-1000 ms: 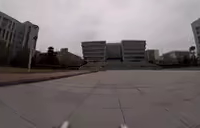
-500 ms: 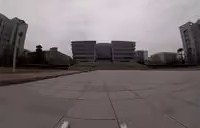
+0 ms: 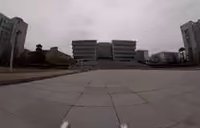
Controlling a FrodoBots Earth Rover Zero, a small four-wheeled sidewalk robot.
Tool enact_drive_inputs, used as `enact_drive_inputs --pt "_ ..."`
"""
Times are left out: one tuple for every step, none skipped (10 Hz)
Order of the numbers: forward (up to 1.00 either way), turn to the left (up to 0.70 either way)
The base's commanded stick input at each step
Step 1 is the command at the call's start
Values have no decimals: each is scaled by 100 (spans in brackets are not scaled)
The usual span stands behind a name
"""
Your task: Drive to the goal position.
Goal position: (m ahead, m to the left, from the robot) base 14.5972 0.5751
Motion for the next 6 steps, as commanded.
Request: enact_drive_inputs --pt "70 0" --pt "70 0" --pt "70 0" --pt "70 0" --pt "70 0" --pt "70 0"
